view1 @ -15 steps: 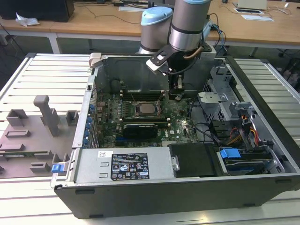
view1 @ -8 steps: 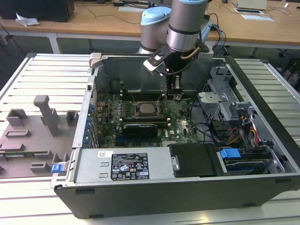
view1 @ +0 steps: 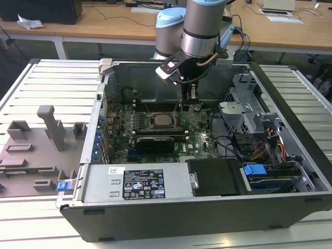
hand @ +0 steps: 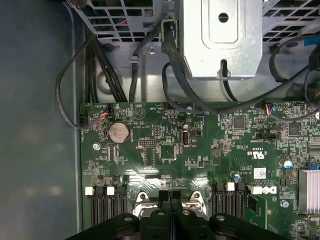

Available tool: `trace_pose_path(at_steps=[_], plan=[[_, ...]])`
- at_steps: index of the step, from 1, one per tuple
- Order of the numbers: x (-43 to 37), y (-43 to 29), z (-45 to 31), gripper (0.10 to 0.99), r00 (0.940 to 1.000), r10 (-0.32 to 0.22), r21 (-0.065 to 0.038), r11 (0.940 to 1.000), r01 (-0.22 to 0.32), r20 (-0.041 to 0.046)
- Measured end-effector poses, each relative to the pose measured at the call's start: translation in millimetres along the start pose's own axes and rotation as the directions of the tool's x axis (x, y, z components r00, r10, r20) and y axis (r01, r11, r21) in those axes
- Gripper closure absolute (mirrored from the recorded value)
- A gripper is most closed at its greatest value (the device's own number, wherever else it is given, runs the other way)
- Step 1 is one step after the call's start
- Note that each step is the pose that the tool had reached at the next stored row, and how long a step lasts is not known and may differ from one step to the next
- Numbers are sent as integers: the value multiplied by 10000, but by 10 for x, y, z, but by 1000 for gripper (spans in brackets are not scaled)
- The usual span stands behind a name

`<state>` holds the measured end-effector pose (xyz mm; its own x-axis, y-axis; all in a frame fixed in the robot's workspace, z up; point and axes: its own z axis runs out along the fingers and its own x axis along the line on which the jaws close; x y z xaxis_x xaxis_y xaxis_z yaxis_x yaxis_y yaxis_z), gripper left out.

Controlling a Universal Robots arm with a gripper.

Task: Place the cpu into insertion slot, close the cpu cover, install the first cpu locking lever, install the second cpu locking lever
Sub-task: 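Close the cpu cover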

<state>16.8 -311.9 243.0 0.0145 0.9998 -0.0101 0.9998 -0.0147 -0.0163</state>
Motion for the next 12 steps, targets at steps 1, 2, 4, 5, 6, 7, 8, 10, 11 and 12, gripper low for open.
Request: trace_pose_path(at_steps=[1, 2, 4, 5, 6, 7, 8, 10, 11, 12], plan=[[0, -11, 3, 980, 10000, 0, 0, 10000, 0, 0], [0, -24, 7, 980, 10000, 0, 0, 10000, 0, 1], [-1, -54, 16, 980, 10000, -1, 1, 10000, 1, 0], [-1, -67, 20, 980, 10000, 0, 0, 10000, 0, 0], [-1, -74, 21, 980, 10000, 0, 0, 10000, 0, 1], [-1, -80, 23, 980, 10000, 0, 0, 10000, 0, 0], [-1, -89, 26, 980, 10000, 0, 1, 10000, 0, 1], [-1, -100, 29, 980, 10000, 0, 0, 10000, 0, 0], [-1, -109, 32, 980, 10000, 0, 1, 10000, 0, 1], [-1, -116, 33, 980, 10000, 0, 1, 10000, 0, 0]])
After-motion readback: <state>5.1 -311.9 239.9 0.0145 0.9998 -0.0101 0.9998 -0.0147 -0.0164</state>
